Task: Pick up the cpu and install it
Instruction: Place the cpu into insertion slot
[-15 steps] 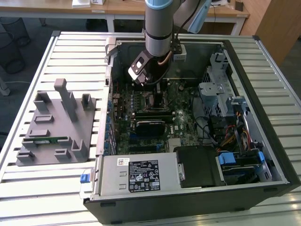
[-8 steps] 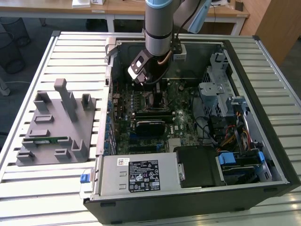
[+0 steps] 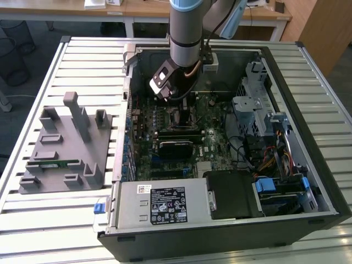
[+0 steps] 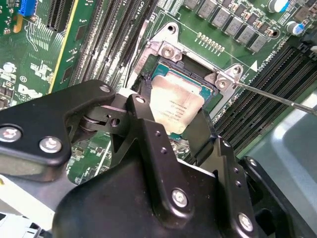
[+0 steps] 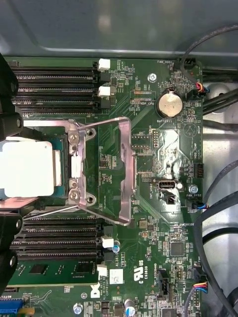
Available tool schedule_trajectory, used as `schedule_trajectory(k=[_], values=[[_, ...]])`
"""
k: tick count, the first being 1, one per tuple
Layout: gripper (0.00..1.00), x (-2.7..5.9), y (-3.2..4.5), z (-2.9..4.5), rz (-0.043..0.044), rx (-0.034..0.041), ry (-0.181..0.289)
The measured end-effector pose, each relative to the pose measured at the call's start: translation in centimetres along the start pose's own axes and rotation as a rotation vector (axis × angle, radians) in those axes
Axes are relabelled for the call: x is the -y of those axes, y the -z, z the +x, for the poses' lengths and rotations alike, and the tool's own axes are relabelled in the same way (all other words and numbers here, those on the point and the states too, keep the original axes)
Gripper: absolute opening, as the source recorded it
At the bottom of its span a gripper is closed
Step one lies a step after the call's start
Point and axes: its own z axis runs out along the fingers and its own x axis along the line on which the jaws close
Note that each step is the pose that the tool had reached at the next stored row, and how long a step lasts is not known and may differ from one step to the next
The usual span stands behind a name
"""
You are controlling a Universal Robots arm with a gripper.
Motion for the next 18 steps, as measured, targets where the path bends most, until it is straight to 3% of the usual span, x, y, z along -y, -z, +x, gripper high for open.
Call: schedule_trajectory(k=[14, 18], values=[[0.53, -0.02, -0.19, 0.01, 0.0002, -0.0041, -0.005], [0.61, -0.02, -0.2, 0.01, 0.0, -0.0044, -0.005]])
